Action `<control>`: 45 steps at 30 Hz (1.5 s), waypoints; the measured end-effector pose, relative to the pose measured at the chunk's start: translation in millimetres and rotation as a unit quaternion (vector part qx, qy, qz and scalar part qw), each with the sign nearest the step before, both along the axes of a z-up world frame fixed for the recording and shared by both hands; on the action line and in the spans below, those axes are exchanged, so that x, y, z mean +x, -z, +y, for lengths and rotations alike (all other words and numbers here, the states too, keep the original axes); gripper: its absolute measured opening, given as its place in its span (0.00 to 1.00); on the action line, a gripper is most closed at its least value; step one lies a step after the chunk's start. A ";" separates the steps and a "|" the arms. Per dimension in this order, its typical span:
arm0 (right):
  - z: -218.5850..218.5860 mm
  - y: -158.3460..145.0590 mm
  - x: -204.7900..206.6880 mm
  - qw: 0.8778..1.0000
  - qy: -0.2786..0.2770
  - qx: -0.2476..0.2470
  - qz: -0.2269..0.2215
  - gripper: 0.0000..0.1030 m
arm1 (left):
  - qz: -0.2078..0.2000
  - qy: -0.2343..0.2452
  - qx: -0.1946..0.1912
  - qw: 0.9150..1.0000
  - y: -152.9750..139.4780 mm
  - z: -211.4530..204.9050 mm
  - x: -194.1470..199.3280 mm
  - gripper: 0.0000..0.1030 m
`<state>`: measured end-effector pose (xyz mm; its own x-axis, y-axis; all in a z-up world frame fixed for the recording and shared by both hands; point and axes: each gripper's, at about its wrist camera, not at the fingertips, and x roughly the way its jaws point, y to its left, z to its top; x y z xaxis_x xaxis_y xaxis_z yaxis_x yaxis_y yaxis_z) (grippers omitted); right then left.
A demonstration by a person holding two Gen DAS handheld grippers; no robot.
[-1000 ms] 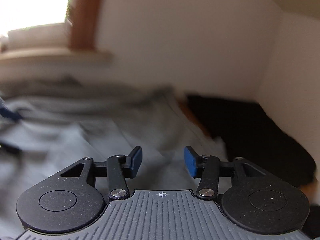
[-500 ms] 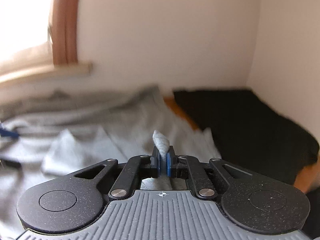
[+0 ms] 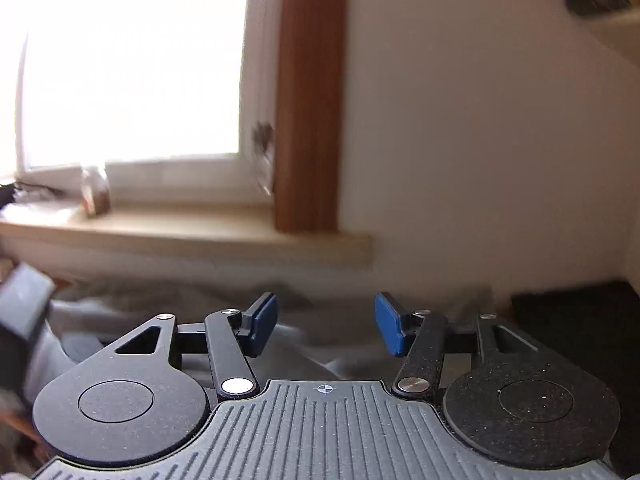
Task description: Fold clothes
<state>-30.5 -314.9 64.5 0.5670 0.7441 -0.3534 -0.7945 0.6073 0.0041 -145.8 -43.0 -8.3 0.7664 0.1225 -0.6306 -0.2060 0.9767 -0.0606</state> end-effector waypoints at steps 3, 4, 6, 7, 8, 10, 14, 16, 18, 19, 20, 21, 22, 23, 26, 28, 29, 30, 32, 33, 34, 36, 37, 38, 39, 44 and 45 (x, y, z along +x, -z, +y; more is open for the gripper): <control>-25.4 25.3 18.4 0.999 0.033 0.001 0.033 0.82 | 0.000 0.003 0.002 1.000 0.1 -0.2 0.5 1.00; -32.9 33.5 25.4 0.998 0.040 -0.005 0.045 0.83 | 0.000 0.003 0.002 1.000 0.1 -0.2 0.6 1.00; -44.5 49.1 37.4 0.996 0.057 -0.021 0.065 0.85 | 0.001 0.003 0.003 1.000 0.1 -0.4 0.4 1.00; -48.7 56.5 42.2 0.995 0.067 -0.031 0.071 0.87 | 0.001 0.003 0.003 1.000 0.2 -0.6 0.4 1.00; -51.7 61.4 45.6 0.994 0.070 -0.039 0.077 0.93 | 0.002 0.003 0.004 1.000 0.3 -0.8 0.4 1.00; -54.1 69.1 49.9 0.993 0.069 -0.054 0.081 0.96 | 0.003 0.003 0.007 1.000 0.5 -1.3 0.5 1.00; -49.6 81.8 49.8 0.992 0.058 -0.082 0.074 0.98 | 0.009 0.003 0.016 1.000 1.0 -3.9 1.7 1.00; -48.7 84.7 44.8 0.992 0.051 -0.088 0.075 0.98 | 0.009 0.003 0.017 1.000 1.2 -4.2 1.7 1.00; -46.1 84.2 43.4 0.992 0.045 -0.096 0.069 0.98 | 0.008 0.006 0.016 1.000 1.1 -3.7 1.0 1.00; -44.6 84.0 43.0 0.992 0.042 -0.100 0.066 0.98 | 0.008 0.011 0.016 1.000 1.0 -3.6 0.1 1.00; -42.9 85.0 42.2 0.991 0.037 -0.106 0.066 0.98 | 0.005 0.019 0.013 1.000 0.0 -3.8 -1.4 1.00; -42.5 85.5 41.9 0.992 0.034 -0.105 0.067 0.98 | -0.001 0.029 0.008 1.000 -1.5 -3.9 -3.2 1.00; -42.3 86.0 41.7 0.992 0.030 -0.104 0.068 0.98 | -0.006 0.038 0.004 0.999 -3.0 -4.1 -5.0 0.98; -42.5 86.4 41.9 0.992 0.032 -0.101 0.069 0.98 | -0.011 0.042 0.005 0.999 -6.0 -4.8 -5.1 0.96; -43.5 86.6 39.3 0.993 0.037 -0.095 0.062 0.97 | -0.026 0.044 0.017 0.999 -17.9 -8.3 -2.7 0.67; -45.0 86.0 36.1 0.994 0.041 -0.088 0.050 0.97 | -0.026 0.047 0.020 0.998 -23.9 -11.6 5.2 0.55; -46.8 85.5 35.3 0.994 0.045 -0.082 0.047 0.97 | -0.026 0.053 0.023 0.998 -25.6 -13.9 10.2 0.51; -48.7 84.9 34.7 0.995 0.049 -0.076 0.044 0.97 | -0.026 0.061 0.026 0.997 -26.7 -16.7 15.5 0.43; -51.7 84.0 33.9 0.996 0.055 -0.066 0.040 0.97 | -0.028 0.072 0.037 0.996 -27.7 -24.2 25.7 0.41; -52.7 83.8 33.9 0.996 0.057 -0.062 0.039 0.97 | -0.027 0.079 0.044 0.996 -27.5 -27.7 30.2 0.41; -53.7 83.5 33.8 0.996 0.059 -0.059 0.039 0.97 | -0.020 0.087 0.056 0.994 -25.9 -31.7 36.3 0.41; -55.7 83.0 33.7 0.996 0.064 -0.053 0.037 0.96 | 0.000 0.085 0.088 0.993 -20.1 -37.1 49.2 0.41; -56.6 82.7 33.6 0.996 0.066 -0.049 0.037 0.96 | 0.005 0.080 0.100 0.992 -17.8 -38.0 54.7 0.45; -57.6 82.5 33.6 0.996 0.068 -0.046 0.036 0.96 | 0.006 0.078 0.103 0.992 -16.5 -37.4 58.8 0.48; -57.5 82.5 32.9 0.996 0.069 -0.046 0.033 0.96 | 0.007 0.078 0.102 0.992 -15.7 -36.5 62.2 0.59; -56.9 83.1 30.4 0.996 0.073 -0.047 0.023 0.96 | 0.015 0.085 0.117 0.989 -7.3 -36.0 69.7 0.77; -57.0 83.1 30.2 0.996 0.073 -0.047 0.022 0.96 | 0.013 0.083 0.112 0.990 -6.9 -33.6 70.1 0.75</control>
